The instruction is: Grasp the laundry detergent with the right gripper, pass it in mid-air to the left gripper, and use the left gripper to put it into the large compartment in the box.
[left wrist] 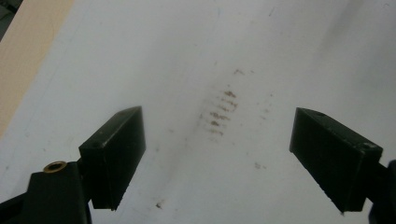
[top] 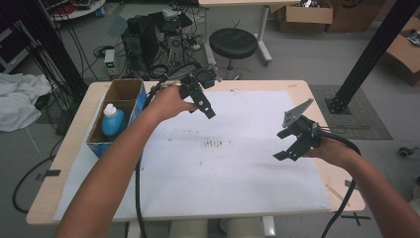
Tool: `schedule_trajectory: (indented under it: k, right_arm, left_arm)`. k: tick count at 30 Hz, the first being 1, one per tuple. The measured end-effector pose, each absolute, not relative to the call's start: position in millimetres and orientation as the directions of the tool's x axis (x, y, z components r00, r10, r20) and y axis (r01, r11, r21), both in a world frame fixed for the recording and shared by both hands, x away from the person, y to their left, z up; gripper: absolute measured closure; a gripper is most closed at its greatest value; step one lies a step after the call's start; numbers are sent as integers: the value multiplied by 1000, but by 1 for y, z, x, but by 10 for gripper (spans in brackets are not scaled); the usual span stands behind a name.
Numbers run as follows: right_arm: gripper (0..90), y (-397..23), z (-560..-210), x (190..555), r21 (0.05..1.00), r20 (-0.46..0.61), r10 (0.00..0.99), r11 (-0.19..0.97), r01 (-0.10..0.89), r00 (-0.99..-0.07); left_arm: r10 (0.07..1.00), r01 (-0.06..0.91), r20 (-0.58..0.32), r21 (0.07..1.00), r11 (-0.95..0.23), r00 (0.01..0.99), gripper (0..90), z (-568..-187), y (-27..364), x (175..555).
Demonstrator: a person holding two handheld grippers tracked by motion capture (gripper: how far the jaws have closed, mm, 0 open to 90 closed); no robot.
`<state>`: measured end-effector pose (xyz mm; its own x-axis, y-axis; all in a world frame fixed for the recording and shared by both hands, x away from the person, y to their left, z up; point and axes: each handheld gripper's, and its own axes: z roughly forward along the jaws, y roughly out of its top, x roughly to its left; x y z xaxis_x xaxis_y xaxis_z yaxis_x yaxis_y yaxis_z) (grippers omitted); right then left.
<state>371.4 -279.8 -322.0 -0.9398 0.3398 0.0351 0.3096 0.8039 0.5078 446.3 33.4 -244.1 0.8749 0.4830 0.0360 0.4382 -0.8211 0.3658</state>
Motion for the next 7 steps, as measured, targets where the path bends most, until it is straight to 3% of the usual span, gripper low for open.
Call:
schedule_trajectory:
  k: [7]
  right_arm:
    - [175,-280,-321,371,514,31,338,802,305,-941]
  left_arm:
    - [489,443,36,369,-817,872,189,-243,36,446]
